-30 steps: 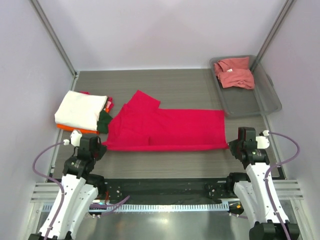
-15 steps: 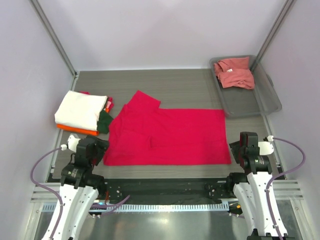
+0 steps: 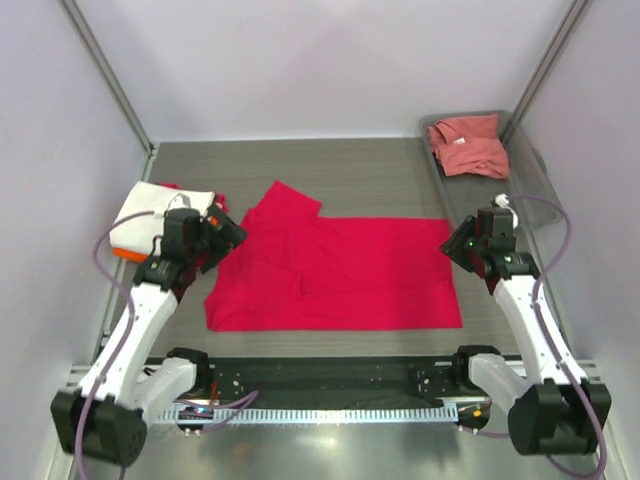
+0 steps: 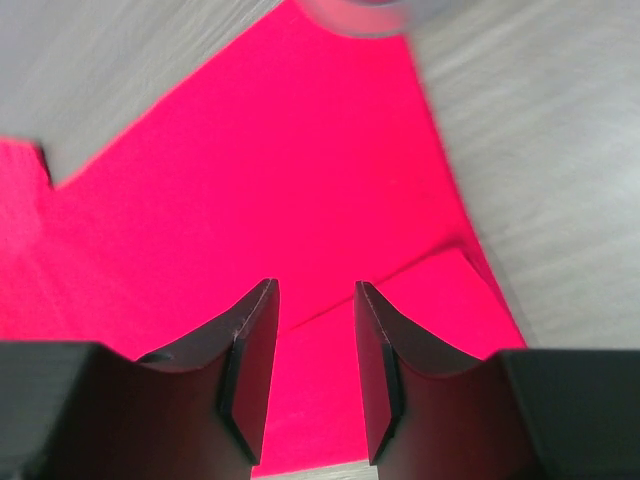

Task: Fold and stack the t-shirts
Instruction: Fold the tshirt

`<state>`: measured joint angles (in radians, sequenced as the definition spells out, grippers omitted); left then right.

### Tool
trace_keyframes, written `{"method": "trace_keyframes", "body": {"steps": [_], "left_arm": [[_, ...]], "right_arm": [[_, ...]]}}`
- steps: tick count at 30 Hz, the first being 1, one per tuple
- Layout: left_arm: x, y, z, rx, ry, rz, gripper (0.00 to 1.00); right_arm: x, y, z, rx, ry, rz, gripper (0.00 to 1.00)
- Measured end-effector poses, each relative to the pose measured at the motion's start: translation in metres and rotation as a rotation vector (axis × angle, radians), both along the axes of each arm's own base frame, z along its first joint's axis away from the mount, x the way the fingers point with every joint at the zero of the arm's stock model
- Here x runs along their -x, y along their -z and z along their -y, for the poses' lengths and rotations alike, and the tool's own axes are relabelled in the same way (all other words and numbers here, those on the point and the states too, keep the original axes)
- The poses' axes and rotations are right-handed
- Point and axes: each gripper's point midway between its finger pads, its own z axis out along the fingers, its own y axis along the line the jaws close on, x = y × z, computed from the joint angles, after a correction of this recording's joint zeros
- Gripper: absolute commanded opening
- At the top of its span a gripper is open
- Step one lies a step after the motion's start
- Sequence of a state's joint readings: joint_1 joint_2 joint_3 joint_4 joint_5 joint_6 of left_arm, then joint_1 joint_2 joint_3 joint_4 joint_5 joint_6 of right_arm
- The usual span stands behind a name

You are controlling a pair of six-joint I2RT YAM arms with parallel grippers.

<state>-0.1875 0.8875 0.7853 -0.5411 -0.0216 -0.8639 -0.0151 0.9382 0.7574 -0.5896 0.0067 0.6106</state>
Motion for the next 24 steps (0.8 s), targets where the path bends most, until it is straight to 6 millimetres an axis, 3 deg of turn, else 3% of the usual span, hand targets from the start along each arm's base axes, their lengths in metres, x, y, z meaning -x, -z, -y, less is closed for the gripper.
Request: {"method": "trace_keyframes", "body": {"steps": [8,11,16,24], "left_arm": [[-0.109,0.014,0.029,-0.049,0.109,-0.056,0.89],[-0.152,0.028,0.038,-0.068,0.135,-0.075,0.84],[-0.22,0.069,0.056,-0.095,0.209,-0.13,0.82],[-0.285,0.107,0.069,-0.129,0.257,-0.184,0.79]], "right_arm": [[-0.044,0.011,-0.054,0.067,-0.268,-0.03,0.39],[-0.062,0.011,-0.058,0.076,-0.28,-0.015,0.38],[-0.076,0.012,-0.061,0.089,-0.297,-0.006,0.38],[-0.087,0.008,-0.07,0.072,-0.328,0.037,0.38]]}}
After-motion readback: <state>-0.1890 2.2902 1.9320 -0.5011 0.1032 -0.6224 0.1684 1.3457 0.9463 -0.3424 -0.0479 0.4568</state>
